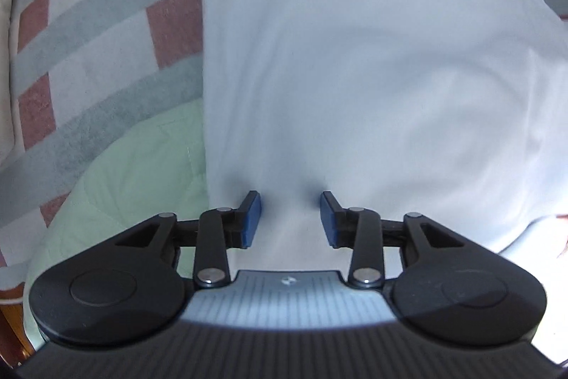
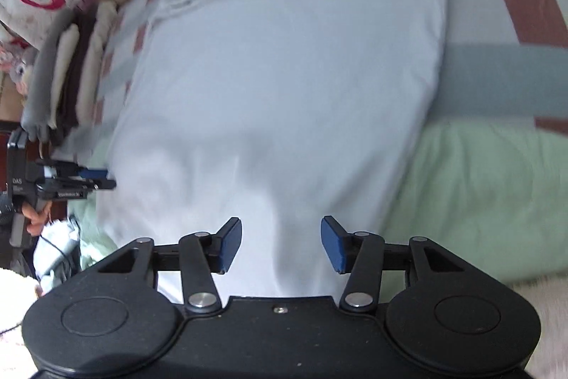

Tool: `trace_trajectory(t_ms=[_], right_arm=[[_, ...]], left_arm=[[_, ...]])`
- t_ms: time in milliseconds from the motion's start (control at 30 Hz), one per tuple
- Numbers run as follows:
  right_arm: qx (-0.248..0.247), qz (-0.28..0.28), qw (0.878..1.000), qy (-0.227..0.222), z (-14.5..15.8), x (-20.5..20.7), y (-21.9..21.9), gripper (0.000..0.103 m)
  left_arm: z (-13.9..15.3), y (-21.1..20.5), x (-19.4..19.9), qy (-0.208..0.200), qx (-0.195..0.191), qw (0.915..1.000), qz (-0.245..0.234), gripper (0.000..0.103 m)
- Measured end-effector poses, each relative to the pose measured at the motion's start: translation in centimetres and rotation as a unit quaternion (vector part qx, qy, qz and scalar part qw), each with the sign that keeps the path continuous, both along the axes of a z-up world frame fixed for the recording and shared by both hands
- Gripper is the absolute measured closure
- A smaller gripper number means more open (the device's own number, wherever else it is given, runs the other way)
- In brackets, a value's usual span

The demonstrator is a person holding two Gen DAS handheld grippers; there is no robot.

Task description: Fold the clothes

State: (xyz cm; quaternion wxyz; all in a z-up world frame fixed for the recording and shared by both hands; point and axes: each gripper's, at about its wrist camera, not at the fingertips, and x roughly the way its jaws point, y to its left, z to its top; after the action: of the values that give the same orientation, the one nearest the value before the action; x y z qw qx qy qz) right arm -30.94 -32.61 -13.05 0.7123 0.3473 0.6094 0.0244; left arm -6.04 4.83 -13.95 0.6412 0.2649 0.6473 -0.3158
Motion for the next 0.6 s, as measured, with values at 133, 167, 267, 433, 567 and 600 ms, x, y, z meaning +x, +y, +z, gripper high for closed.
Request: trace_trajectory(t_ms=[133, 167, 267, 433, 567, 600], right_arm=[[0.0, 0.035, 0.999, 0.033, 0.6, -1.2, 1.3, 0.044], [0.001, 0.044, 0.998, 0.039, 0.7, -1.5, 1.7, 0.04], [0.005, 0.063, 0.996, 0.058, 0.0, -2.1, 3.1, 0.038], [-0.01, 0.054, 0.997, 0.054, -0.9, -2.0, 4.4, 0.038], [0.006, 0.065, 0.996, 0.055, -1.5, -1.3, 5.4, 0.038], [0.005, 0.079, 0.995, 0.053, -1.6, -1.0, 5.9, 0.041]], left_arm=[[0.3, 1.7, -0.3, -0.001, -0.022, 0.9997, -0.007, 0.062], [0.6, 2.4, -0.3, -0.004, -0.032, 0.9995, -0.004, 0.062], [1.7, 4.9, -0.5, -0.031, -0.064, 0.9975, 0.004, 0.062], [3.7, 11.2, -1.8, -0.09, -0.131, 0.9851, 0.066, 0.048], [0.7, 14.8, -2.8, -0.02, -0.206, 0.9604, 0.187, 0.048], [0.1, 15.0, -3.1, -0.012, -0.214, 0.9574, 0.193, 0.048]])
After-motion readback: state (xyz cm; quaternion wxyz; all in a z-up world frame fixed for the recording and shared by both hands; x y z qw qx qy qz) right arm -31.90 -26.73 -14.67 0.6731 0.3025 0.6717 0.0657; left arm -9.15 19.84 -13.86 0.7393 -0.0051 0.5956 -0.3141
